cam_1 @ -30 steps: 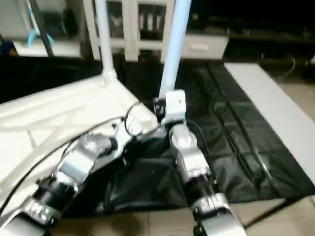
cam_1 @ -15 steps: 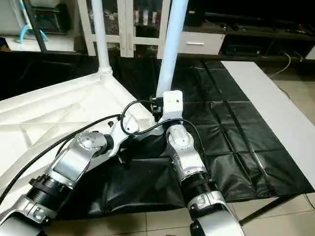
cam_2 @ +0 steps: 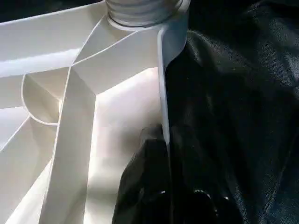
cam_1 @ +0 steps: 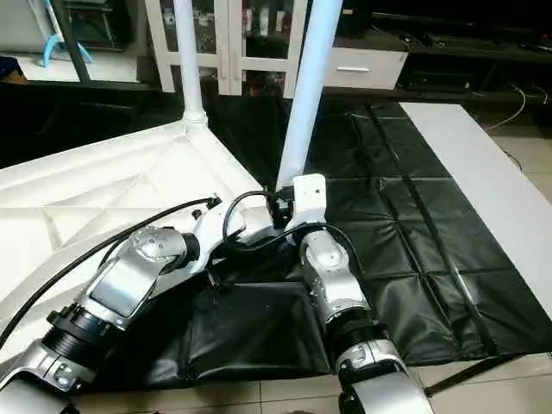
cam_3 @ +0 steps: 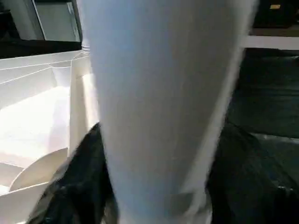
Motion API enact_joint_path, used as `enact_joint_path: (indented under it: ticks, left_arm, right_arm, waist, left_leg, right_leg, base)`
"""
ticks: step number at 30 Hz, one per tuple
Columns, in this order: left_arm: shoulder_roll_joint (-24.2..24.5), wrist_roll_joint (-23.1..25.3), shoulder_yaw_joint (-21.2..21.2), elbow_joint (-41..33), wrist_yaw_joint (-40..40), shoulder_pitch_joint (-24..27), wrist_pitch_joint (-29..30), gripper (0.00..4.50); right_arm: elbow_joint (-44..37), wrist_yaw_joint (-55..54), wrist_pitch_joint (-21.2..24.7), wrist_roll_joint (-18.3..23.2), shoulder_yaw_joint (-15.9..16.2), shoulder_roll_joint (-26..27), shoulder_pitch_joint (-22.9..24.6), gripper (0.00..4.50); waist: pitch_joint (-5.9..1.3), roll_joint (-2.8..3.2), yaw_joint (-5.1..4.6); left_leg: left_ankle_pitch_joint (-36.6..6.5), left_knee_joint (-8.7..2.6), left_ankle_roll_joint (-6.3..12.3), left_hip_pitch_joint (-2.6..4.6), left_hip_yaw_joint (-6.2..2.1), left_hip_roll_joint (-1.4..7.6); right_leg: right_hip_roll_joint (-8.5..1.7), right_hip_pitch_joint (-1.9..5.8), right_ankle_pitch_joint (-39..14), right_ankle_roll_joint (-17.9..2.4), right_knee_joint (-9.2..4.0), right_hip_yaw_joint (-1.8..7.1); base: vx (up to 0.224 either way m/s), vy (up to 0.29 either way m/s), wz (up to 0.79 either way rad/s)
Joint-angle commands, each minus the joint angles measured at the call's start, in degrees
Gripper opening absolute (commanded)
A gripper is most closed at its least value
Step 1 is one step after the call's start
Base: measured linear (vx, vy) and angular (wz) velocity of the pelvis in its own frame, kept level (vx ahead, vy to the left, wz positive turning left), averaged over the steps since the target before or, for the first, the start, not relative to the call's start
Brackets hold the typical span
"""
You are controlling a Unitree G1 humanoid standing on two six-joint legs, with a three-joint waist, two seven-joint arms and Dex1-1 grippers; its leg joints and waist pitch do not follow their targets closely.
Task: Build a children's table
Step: Pick table leg
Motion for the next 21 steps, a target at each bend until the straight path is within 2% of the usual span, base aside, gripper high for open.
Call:
enact_joint_path:
  ticks: [1,7,11,12,15,16,18,21]
  left_arm:
    - [2.0,0.7,0.8,-0.6,1.1,-0.8,-1.0,0.00]
    - [2.8,0.6,0.9,-0.3,0.6,-0.6,-1.4,0.00]
    - [3.7,0.3,0.7,0.7,-0.7,-0.5,-2.9,0.00]
    - [4.3,0.1,0.5,1.2,-1.5,-0.4,-3.7,0.00]
    - [4.8,-0.2,0.6,1.8,-2.1,-0.4,-4.6,0.00]
    - [5.2,-0.4,0.5,2.1,-2.4,-0.4,-4.9,0.00]
    - [6.8,-1.3,0.4,3.2,-4.1,-0.3,-6.5,0.00]
    - [8.2,-2.0,0.1,3.9,-6.8,-0.1,-8.1,0.00]
  right_arm:
    - [2.1,-0.8,1.4,-0.2,-3.5,-2.6,1.6,3.58]
    - [-3.4,4.0,2.3,0.1,-2.2,-2.9,4.1,4.11]
    - [-9.6,8.7,3.8,2.6,-1.9,-4.4,8.3,4.44]
    - [-12.7,11.2,4.6,4.3,-2.1,-5.6,10.4,4.44]
    - [-16.6,14.8,5.8,6.8,-2.2,-6.9,12.6,4.44]
    - [-19.4,17.0,6.8,7.9,-2.0,-8.0,14.0,4.44]
    - [-26.3,22.7,10.4,10.4,-2.2,-11.6,17.6,4.44]
    - [-28.7,27.9,11.2,10.7,-1.1,-15.6,19.0,4.44]
  waist:
    - [-3.30,0.69,-0.16]
    - [-3.35,0.57,-0.03]
    - [-3.28,0.57,0.03]
    - [-3.33,0.63,0.06]
    - [-3.29,0.60,0.14]
    - [-3.27,0.75,0.12]
    - [-3.27,0.57,0.24]
    - [-3.22,0.69,0.07]
  left_leg:
    - [-10.9,-3.80,1.59,0.85,0.60,0.69]
    - [-9.7,-3.59,2.19,0.77,0.66,0.61]
    - [-10.5,-3.65,2.52,0.84,0.61,0.71]
    - [-10.3,-3.61,2.63,0.83,0.60,0.70]
    - [-10.3,-3.64,3.19,0.79,0.51,0.76]
    - [-10.4,-3.64,3.17,0.80,0.50,0.75]
    - [-10.2,-3.58,3.69,0.66,0.44,0.74]
    - [-11.5,-3.57,3.94,0.68,0.42,0.74]
  right_leg:
    - [-1.28,2.84,-3.3,-12.6,-3.03,1.39]
    - [-1.28,3.00,-2.9,-12.5,-2.96,1.46]
    - [-1.27,2.97,-4.5,-12.3,-3.18,1.44]
    - [-1.28,3.02,-4.2,-12.4,-3.13,1.45]
    - [-1.21,3.18,-3.6,-12.5,-3.17,1.42]
    - [-1.20,3.10,-3.7,-12.7,-3.15,1.42]
    - [-1.17,3.37,-3.1,-12.8,-3.09,1.43]
    - [-1.28,3.29,-5.1,-13.2,-3.32,1.35]
  base:
    - [0.000,0.000,0.00]
    - [0.000,0.000,0.00]
    - [0.000,0.000,0.00]
    - [0.000,0.000,0.00]
    - [0.000,0.000,0.00]
    - [0.000,0.000,0.00]
    - [0.000,0.000,0.00]
    - [0.000,0.000,0.00]
